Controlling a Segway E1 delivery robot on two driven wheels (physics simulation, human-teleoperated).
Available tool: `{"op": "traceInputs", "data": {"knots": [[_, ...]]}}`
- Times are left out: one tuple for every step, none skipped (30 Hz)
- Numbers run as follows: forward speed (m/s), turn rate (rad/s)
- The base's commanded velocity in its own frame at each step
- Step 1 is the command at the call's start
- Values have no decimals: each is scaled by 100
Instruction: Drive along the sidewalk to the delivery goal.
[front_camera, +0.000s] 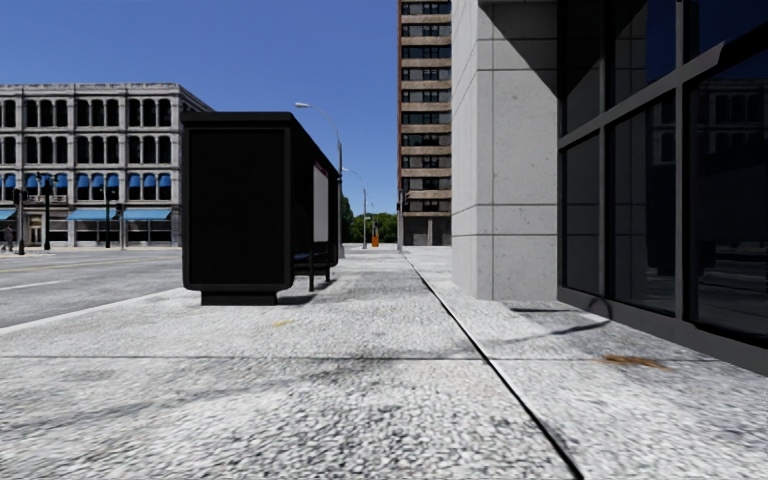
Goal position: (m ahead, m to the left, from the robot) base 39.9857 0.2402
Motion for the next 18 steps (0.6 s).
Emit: {"op": "traceInputs", "data": {"knots": [[189, 0], [189, 0], [189, 0], [189, 0], [189, 0], [189, 0], [189, 0], [189, 0], [189, 0], [189, 0], [189, 0], [189, 0], [189, 0], [189, 0], [189, 0], [193, 0], [200, 0], [200, 0]]}}
